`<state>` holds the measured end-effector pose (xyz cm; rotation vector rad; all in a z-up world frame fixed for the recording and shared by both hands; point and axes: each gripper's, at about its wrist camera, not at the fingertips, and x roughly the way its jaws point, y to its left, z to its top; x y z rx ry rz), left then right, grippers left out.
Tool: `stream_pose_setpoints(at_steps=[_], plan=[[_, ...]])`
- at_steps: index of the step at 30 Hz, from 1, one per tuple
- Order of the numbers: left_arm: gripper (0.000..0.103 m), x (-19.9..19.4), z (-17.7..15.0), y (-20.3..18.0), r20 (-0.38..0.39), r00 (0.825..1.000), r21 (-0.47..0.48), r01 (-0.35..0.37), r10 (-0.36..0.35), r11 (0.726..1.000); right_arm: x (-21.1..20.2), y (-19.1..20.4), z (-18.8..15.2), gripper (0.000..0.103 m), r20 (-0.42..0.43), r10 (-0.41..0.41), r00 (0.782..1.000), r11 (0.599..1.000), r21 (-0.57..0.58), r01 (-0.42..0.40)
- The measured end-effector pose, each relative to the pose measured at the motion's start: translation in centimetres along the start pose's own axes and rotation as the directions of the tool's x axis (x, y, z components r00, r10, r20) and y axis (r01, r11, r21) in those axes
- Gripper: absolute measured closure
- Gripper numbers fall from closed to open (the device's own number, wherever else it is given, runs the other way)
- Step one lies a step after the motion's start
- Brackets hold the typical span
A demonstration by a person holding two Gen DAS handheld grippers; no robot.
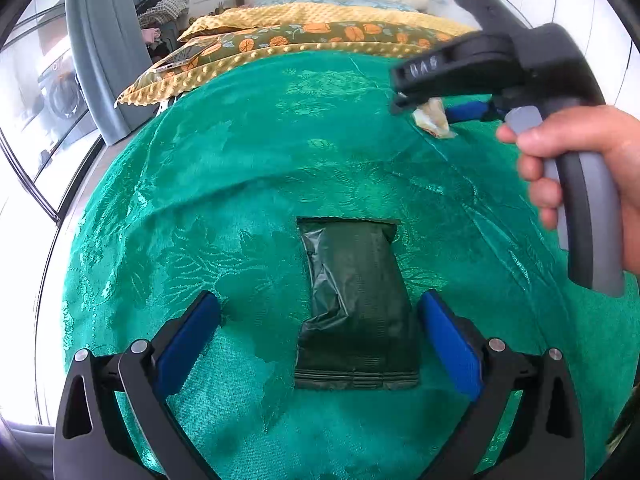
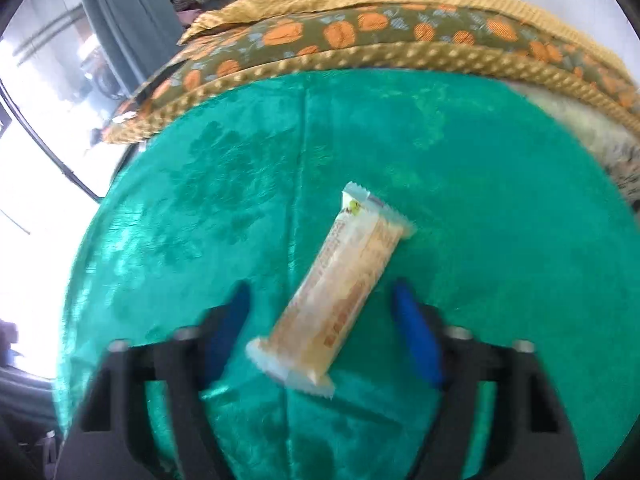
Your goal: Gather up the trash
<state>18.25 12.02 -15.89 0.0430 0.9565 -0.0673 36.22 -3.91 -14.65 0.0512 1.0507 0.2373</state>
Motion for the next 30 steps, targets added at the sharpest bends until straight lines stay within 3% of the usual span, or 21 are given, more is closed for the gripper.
stream_pose_setpoints(at_steps=[2, 3, 8, 13, 17, 19, 21, 23, 30], plan=[[0.005, 0.0, 0.0, 0.0, 0.0, 1.0, 0.0, 0.001, -0.001, 1.0, -0.5, -0.6, -0.4, 0.079, 0.011, -0.01, 1.0, 1.0, -0.013, 0.01], [0.004, 0.0, 0.0, 0.0, 0.0, 1.0, 0.0, 0.001, -0.001, 1.0, -0.7, -1.0, -0.8, 0.081, 0.014, -0.01, 1.0, 1.0, -0.021, 0.01], [0.004, 0.1, 0.0, 0.0, 0.0, 1.0, -0.002, 0.002, -0.002, 1.0, -3.8, -3.1, -4.0, 0.081, 0.007, 0.014, 1.0, 0.992, -0.129, -0.013], [0.004, 0.1, 0.0, 0.0, 0.0, 1.0, -0.001, 0.001, -0.001, 1.0, -8.8, -5.2, -10.8, 0.081, -0.011, 0.015, 1.0, 0.973, -0.231, -0.017], [0.005, 0.1, 0.1, 0.0, 0.0, 1.0, 0.0, -0.001, 0.001, 1.0, -10.6, -6.1, -16.3, 0.081, -0.004, -0.005, 1.0, 0.974, -0.224, 0.004], [0.005, 0.1, 0.1, 0.0, -0.001, 1.0, 0.0, -0.002, 0.002, 1.0, -10.9, -5.9, -18.5, 0.067, 0.052, -0.033, 0.998, 0.972, -0.231, 0.044], [0.005, 0.1, 0.1, 0.0, -0.001, 1.0, 0.0, -0.001, 0.001, 1.0, -11.2, -5.9, -19.8, 0.044, 0.094, -0.023, 0.995, 0.979, -0.199, 0.042], [0.004, 0.1, 0.1, 0.1, -0.001, 1.0, -0.002, 0.001, -0.001, 1.0, -11.3, -6.1, -20.2, 0.035, 0.108, 0.0, 0.994, 0.986, -0.164, 0.018], [0.005, -1.1, -1.2, 0.3, 0.002, 0.999, 0.007, 0.043, -0.043, 0.999, -12.0, -6.3, -21.6, 0.024, 0.113, 0.008, 0.994, 0.985, -0.17, 0.011]])
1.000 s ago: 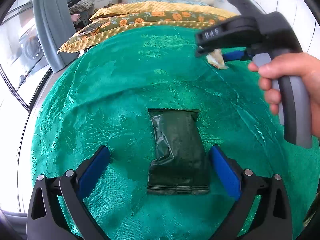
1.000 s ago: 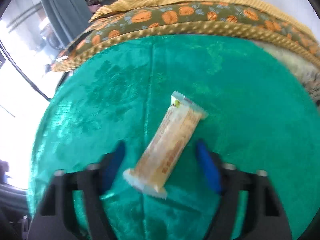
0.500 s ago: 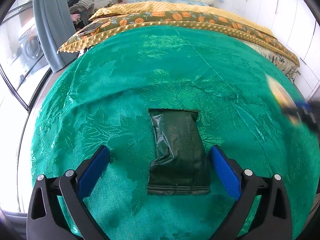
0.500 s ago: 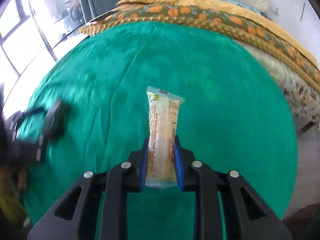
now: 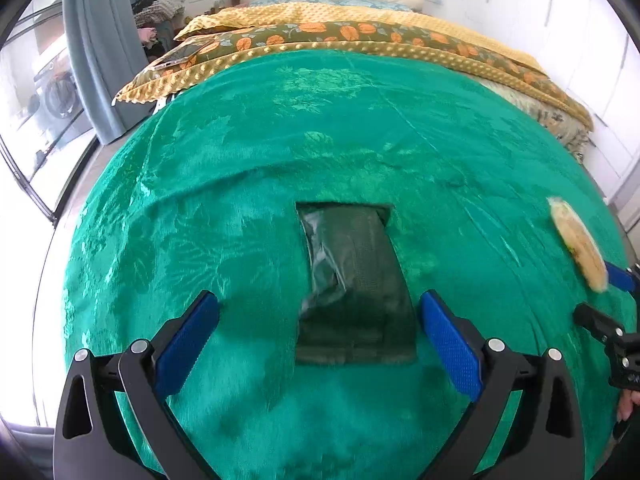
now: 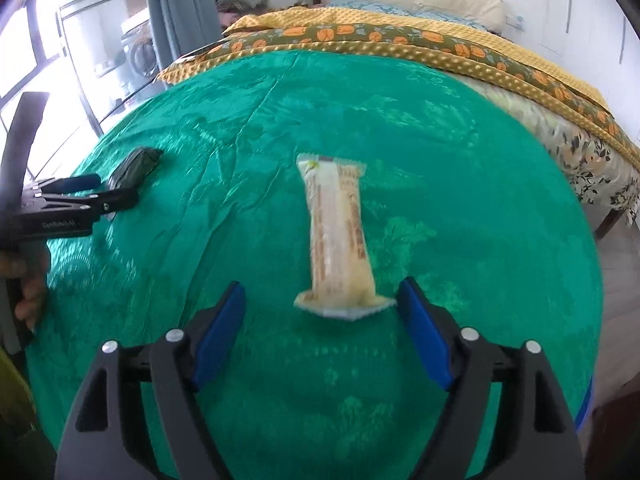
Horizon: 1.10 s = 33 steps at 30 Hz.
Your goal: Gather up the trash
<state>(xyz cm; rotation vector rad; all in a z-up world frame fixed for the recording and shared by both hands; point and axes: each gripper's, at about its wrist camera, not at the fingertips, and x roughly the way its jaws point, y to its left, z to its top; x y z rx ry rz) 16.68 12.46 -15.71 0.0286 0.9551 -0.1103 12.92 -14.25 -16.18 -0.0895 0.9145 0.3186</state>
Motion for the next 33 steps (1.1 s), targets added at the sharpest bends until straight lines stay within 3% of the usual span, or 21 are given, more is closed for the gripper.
stream_pose_setpoints(at_steps=[4, 6, 9, 13, 17, 19, 21, 22, 23, 24, 26, 30, 33], plan=[[0.005, -1.3, -0.7, 1.5, 0.026, 0.99, -0.041, 0.143, -0.142, 0.989, -0.7, -0.4, -1.1, 0.021, -0.013, 0.026, 1.0, 1.0, -0.016, -0.026], [0.005, -1.4, -0.5, 1.6, 0.017, 0.984, -0.05, 0.179, -0.178, 0.983, -0.8, -0.6, -1.2, 0.019, -0.028, 0.047, 0.999, 0.998, -0.029, -0.048], [0.005, -1.1, 0.2, 0.5, -0.008, 0.985, -0.012, 0.173, -0.173, 0.985, -0.7, -1.0, -0.4, 0.018, -0.07, 0.081, 0.994, 0.996, -0.03, -0.083], [0.009, 0.1, 1.2, -1.3, -0.038, 0.993, 0.043, 0.115, -0.114, 0.992, -0.9, -2.0, 1.9, 0.019, -0.084, 0.125, 0.989, 0.992, 0.004, -0.125], [0.015, 0.6, 1.9, -2.2, -0.05, 0.997, 0.078, 0.061, -0.057, 0.995, 0.3, -2.4, 4.6, 0.035, -0.125, 0.129, 0.984, 0.992, 0.005, -0.129], [0.018, 0.9, 2.1, -2.2, -0.056, 0.998, 0.08, 0.038, -0.033, 0.996, 1.7, -2.6, 5.7, 0.036, -0.16, 0.127, 0.979, 0.992, 0.025, -0.124], [0.023, 1.0, 2.4, -2.2, -0.059, 0.998, 0.081, 0.022, -0.017, 0.996, 3.1, -2.7, 6.3, 0.048, -0.195, 0.125, 0.973, 0.992, 0.04, -0.119], [0.028, 1.0, 2.5, -2.1, -0.058, 0.998, 0.081, 0.019, -0.014, 0.997, 3.6, -2.9, 6.4, 0.053, -0.205, 0.118, 0.972, 0.993, 0.047, -0.111], [0.041, 0.8, 2.6, -2.1, -0.053, 0.999, 0.081, 0.017, -0.012, 0.997, 3.6, -2.9, 6.6, 0.076, -0.195, 0.103, 0.975, 0.994, 0.046, -0.096], [0.061, 0.7, 2.6, -2.1, -0.048, 0.999, 0.083, 0.015, -0.011, 0.996, 3.5, -3.1, 6.7, 0.083, -0.191, 0.111, 0.975, 0.993, 0.055, -0.102], [0.067, 0.4, 2.8, -2.0, -0.043, 0.999, 0.079, 0.024, -0.021, 0.997, 2.4, -3.5, 6.6, 0.084, -0.164, 0.148, 0.975, 0.986, 0.095, -0.133], [0.068, -0.9, 2.5, -3.0, -0.01, 0.998, 0.074, 0.057, -0.056, 0.996, -0.1, -3.4, 5.7, 0.084, -0.121, 0.153, 0.981, 0.986, 0.082, -0.144], [0.069, -2.9, 2.3, -5.7, 0.027, 0.992, 0.1, 0.123, -0.127, 0.987, -1.9, -4.1, 4.4, 0.084, -0.102, 0.175, 0.979, 0.981, 0.099, -0.165]])
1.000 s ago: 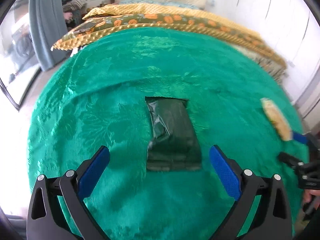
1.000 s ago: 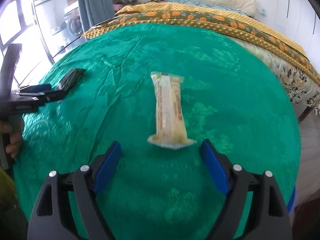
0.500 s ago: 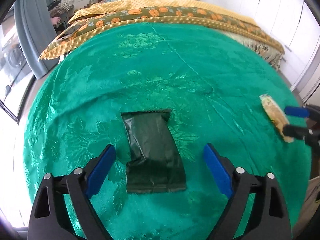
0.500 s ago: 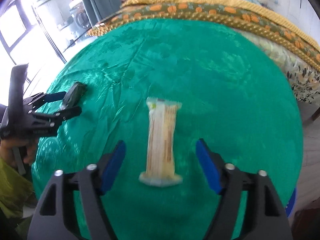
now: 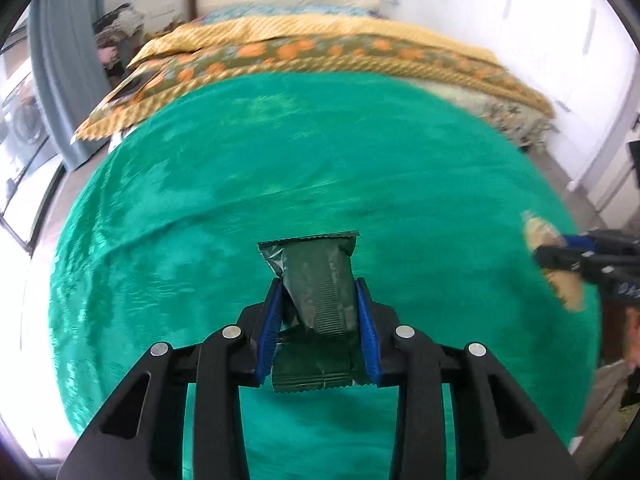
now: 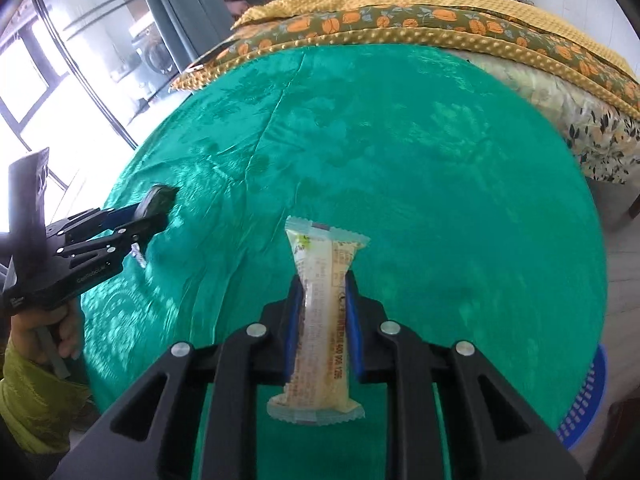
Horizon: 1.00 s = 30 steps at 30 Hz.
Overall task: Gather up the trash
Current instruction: 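Carry the packet and snack bar over the wastebasket and open both tools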
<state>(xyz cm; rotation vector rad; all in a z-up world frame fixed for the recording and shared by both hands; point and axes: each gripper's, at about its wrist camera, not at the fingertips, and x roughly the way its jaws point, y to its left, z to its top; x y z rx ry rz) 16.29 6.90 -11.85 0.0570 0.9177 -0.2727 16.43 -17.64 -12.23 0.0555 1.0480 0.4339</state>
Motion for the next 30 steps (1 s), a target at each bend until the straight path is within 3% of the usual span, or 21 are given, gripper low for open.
stream_pose_setpoints(at_steps=[4, 9, 12, 18, 22, 26, 30], plan=[[0.069, -1.1, 0.3, -4.8, 0.014, 0.994, 0.06, 0.107, -0.108, 0.992, -2.4, -1.8, -1.9, 0.084, 0.023, 0.02, 1.0, 0.999, 0.05, -0.021], [0.069, -1.4, 0.0, -12.1, -0.021, 0.965, 0.154, 0.26, -0.26, 0.953, -7.0, -6.9, -6.4, 0.084, 0.079, -0.012, 0.997, 0.984, 0.177, -0.002], [0.069, -1.4, -0.1, -17.7, -0.063, 0.932, 0.218, 0.361, -0.356, 0.907, -10.2, -11.8, -9.7, 0.084, 0.1, -0.102, 0.99, 0.959, 0.275, 0.071], [0.069, 0.1, 0.7, -30.3, -0.148, 0.863, 0.312, 0.505, -0.484, 0.805, -15.3, -23.2, -15.2, 0.084, 0.093, -0.314, 0.945, 0.847, 0.477, 0.234], [0.069, 3.5, 0.9, -38.3, -0.195, 0.824, 0.323, 0.566, -0.532, 0.759, -16.6, -29.2, -17.6, 0.084, 0.094, -0.361, 0.928, 0.792, 0.555, 0.252], [0.069, 8.3, 0.3, -43.9, -0.249, 0.816, 0.323, 0.577, -0.521, 0.75, -15.1, -34.2, -19.0, 0.084, 0.074, -0.345, 0.936, 0.764, 0.602, 0.233], [0.068, 14.5, -0.1, -47.5, -0.286, 0.826, 0.302, 0.559, -0.486, 0.772, -12.3, -38.8, -20.6, 0.081, 0.049, -0.309, 0.95, 0.73, 0.652, 0.204]])
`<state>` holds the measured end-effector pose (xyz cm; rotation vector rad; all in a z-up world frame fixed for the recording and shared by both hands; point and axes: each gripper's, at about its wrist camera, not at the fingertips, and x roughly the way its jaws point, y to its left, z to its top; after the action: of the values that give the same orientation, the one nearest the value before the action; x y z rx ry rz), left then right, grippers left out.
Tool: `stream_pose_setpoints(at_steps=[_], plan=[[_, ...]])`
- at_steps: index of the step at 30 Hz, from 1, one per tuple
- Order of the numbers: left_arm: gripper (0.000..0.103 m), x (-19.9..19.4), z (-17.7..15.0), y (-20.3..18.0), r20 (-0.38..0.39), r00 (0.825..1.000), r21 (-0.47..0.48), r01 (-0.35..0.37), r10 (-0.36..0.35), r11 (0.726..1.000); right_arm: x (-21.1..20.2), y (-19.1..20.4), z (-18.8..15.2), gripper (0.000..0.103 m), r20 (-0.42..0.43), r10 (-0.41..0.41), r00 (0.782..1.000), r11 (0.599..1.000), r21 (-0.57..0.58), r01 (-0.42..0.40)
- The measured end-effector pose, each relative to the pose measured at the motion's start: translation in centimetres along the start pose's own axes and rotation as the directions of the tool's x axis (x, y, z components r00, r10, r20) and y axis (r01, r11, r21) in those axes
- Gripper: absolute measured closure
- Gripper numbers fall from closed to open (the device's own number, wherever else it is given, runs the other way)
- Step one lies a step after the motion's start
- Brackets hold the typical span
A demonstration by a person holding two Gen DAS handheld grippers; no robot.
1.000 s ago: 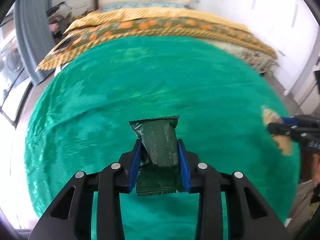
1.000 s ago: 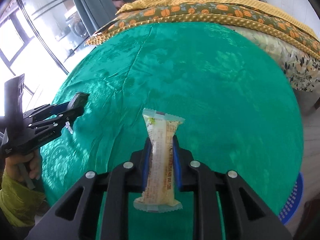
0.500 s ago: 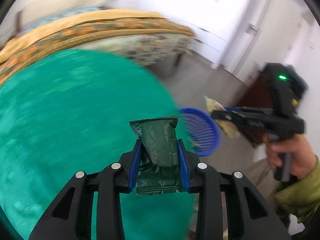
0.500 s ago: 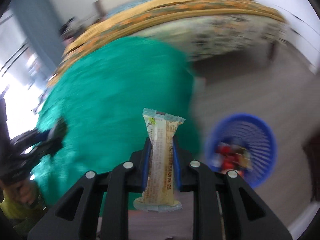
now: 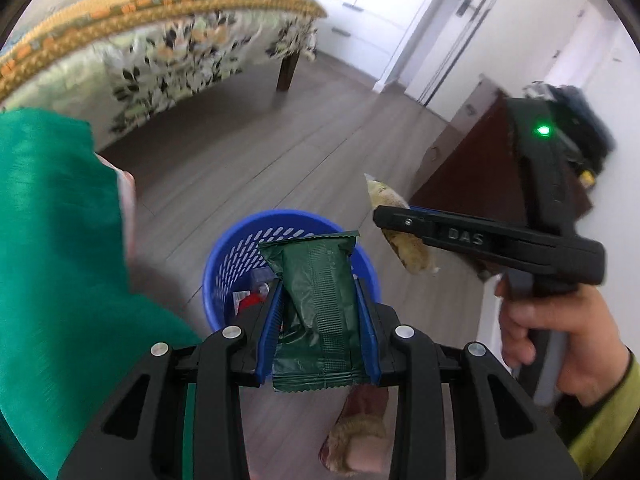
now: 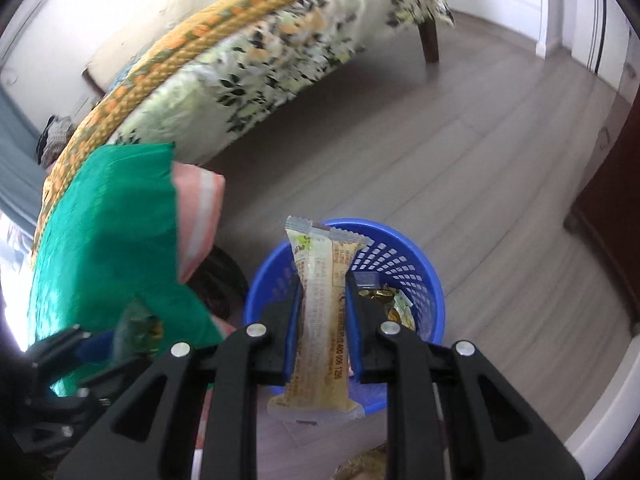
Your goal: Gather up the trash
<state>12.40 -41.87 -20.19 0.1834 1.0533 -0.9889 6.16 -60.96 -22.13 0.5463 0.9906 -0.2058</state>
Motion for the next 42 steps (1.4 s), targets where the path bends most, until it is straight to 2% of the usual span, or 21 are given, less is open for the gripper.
stream_pose_setpoints(at_steps=[1, 2, 3, 5, 7, 9, 11, 13, 14, 16, 18, 20, 22, 23, 24, 25, 28, 31, 34, 38, 42], plan=[[0.067, 1.4, 0.3, 0.1, -0.002, 1.0, 0.001, 0.002, -0.002, 1.0, 0.5, -1.1, 0.0, 0.078, -0.01, 0.004, 1.0, 1.0, 0.012, -0.004], [0.064, 2.3, 0.3, -0.1, -0.001, 1.0, 0.004, 0.0, 0.0, 1.0, 1.3, -1.9, 0.0, 0.054, -0.023, 0.01, 1.0, 0.999, 0.038, -0.009], [0.053, 3.3, 0.6, -0.1, 0.002, 1.0, 0.008, 0.001, -0.001, 1.0, 2.0, -2.9, 0.0, 0.038, -0.035, 0.022, 0.999, 0.997, 0.078, -0.02], [0.035, 4.1, 0.9, 0.1, 0.01, 1.0, 0.0, 0.008, -0.008, 1.0, 2.6, -4.4, 0.1, 0.037, -0.039, 0.046, 0.998, 0.989, 0.144, -0.04], [0.028, 3.7, 1.1, 0.3, 0.036, 0.999, -0.022, -0.005, 0.006, 1.0, 1.4, -5.1, 0.4, 0.032, -0.01, 0.055, 0.998, 0.98, 0.192, -0.052], [0.014, 2.0, 1.0, 0.0, 0.08, 0.996, -0.03, -0.036, 0.039, 0.999, -0.6, -5.1, 0.5, 0.017, 0.04, 0.035, 0.999, 0.977, 0.208, -0.042], [0.007, -0.1, 0.9, -0.9, 0.132, 0.985, -0.017, -0.111, 0.112, 0.994, -3.4, -4.9, 0.2, 0.012, 0.095, -0.002, 0.996, 0.978, 0.21, -0.018], [0.005, -3.5, 0.1, -2.6, 0.216, 0.959, 0.029, -0.194, 0.184, 0.98, -5.8, -4.5, -0.3, 0.004, 0.139, -0.027, 0.99, 0.978, 0.207, -0.003], [0.005, -5.2, -0.5, -3.6, 0.256, 0.944, 0.053, -0.227, 0.207, 0.972, -6.6, -4.3, -0.6, 0.005, 0.158, -0.033, 0.987, 0.979, 0.203, 0.0], [0.005, -7.8, -2.0, -5.2, 0.305, 0.925, 0.099, -0.267, 0.226, 0.959, -9.1, -3.1, -1.9, 0.005, 0.206, -0.048, 0.977, 0.984, 0.177, 0.011], [0.005, -9.2, -3.1, -6.2, 0.313, 0.921, 0.135, -0.285, 0.233, 0.949, -11.1, -1.6, -3.8, 0.005, 0.242, -0.069, 0.968, 0.989, 0.143, 0.034], [0.005, -10.4, -4.3, -7.1, 0.331, 0.906, 0.147, -0.327, 0.265, 0.934, -12.7, -0.1, -6.0, 0.005, 0.261, -0.123, 0.958, 0.99, 0.097, 0.101], [0.005, -11.2, -5.2, -7.7, 0.344, 0.88, 0.134, -0.392, 0.328, 0.91, -14.4, 1.1, -8.0, 0.005, 0.314, -0.19, 0.93, 0.982, 0.067, 0.178], [0.005, -11.4, -5.6, -7.9, 0.338, 0.864, 0.125, -0.435, 0.374, 0.892, -15.5, 1.5, -9.0, 0.005, 0.364, -0.212, 0.907, 0.977, 0.079, 0.196], [0.005, -11.5, -5.8, -8.0, 0.331, 0.855, 0.121, -0.458, 0.399, 0.881, -16.3, 1.6, -9.9, 0.005, 0.397, -0.228, 0.889, 0.974, 0.091, 0.209], [0.005, -11.7, -6.0, -8.0, 0.32, 0.853, 0.115, -0.467, 0.412, 0.877, -17.2, 1.7, -10.7, 0.005, 0.425, -0.234, 0.874, 0.972, 0.095, 0.214], [0.005, -12.1, -6.4, -7.4, 0.278, 0.882, 0.085, -0.417, 0.38, 0.905, -18.2, 1.7, -11.7, 0.005, 0.439, -0.2, 0.876, 0.98, 0.083, 0.182], [0.005, -12.5, -6.5, -7.2, 0.256, 0.897, 0.077, -0.391, 0.361, 0.917, -17.8, 2.0, -11.9, 0.005, 0.407, -0.178, 0.896, 0.984, 0.093, 0.153], [0.005, -12.7, -6.6, -7.1, 0.235, 0.912, 0.08, -0.362, 0.335, 0.929, -16.8, 3.3, -12.3, 0.005, 0.378, -0.19, 0.906, 0.982, 0.056, 0.182], [0.005, -11.9, -6.6, -7.0, 0.21, 0.911, 0.086, -0.38, 0.356, 0.921, -15.2, 3.8, -12.6, 0.005, 0.31, -0.176, 0.934, 0.984, 0.022, 0.178], [0.005, -11.2, -6.5, -6.6, 0.172, 0.914, 0.079, -0.385, 0.367, 0.92, -14.6, 3.5, -12.9, 0.005, 0.267, -0.19, 0.945, 0.981, 0.023, 0.191]])
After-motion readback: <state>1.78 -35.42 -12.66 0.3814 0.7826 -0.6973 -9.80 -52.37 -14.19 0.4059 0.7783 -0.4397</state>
